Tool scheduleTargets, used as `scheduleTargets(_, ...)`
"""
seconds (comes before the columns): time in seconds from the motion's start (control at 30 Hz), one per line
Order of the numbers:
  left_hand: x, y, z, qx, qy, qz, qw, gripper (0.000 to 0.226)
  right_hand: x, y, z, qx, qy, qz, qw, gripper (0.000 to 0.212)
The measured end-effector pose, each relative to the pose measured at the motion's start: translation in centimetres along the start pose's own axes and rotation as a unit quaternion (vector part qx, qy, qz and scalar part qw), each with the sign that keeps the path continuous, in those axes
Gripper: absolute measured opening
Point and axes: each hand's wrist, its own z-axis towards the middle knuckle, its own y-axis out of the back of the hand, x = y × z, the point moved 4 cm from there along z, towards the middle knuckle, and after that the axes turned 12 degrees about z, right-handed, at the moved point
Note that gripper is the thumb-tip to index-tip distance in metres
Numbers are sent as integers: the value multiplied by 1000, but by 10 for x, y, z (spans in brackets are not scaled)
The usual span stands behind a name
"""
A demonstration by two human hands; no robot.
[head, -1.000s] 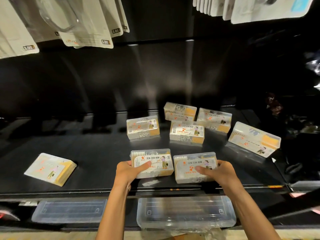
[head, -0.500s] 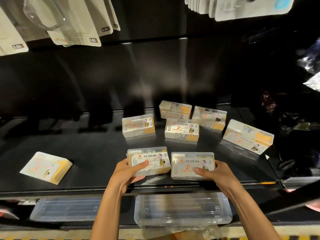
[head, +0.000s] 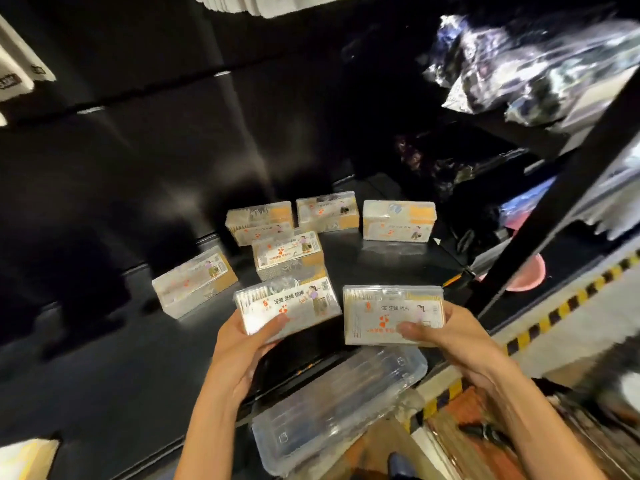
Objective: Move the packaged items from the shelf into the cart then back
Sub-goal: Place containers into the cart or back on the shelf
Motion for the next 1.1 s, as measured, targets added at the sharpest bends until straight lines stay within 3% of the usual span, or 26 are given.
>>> scheduleTargets(0.23, 3, -101, 0, 185, -14, 47, 982, 53, -18, 84, -103, -164, 24, 12, 986, 47)
scheduleTargets(0.4, 21, -193, -20, 295, -14, 83, 952, 90, -30, 148, -176, -274, 38, 51, 960, 61)
scheduleTargets(0.53, 33, -276, -45, 369, -14, 89, 925, 91, -40, 204, -226, -346, 55, 119, 929, 61)
scheduleTargets(0.6, 43, -319, -52, 383, -13, 111, 917, 78, -44, 239, -247, -372, 66, 134, 916, 71)
scheduleTargets(0.73, 70, -407, -58, 373, -9, 169, 912, 57, -50, 318, -279, -413, 86, 173, 890, 63)
scheduleTargets(0.83, 94, -466, -59, 376, -3, 196, 906, 57, -61, 380, -285, -444, 87, 170, 875, 55)
scheduleTargets(1.0, 141, -546, -55, 375, -8, 288, 881, 46, -86, 462, -266, -443, 37, 143, 885, 43)
scheduleTargets(1.1, 179, -585, -43, 383, 1, 362, 850, 52, -110, 498, -249, -435, -10, 155, 887, 48)
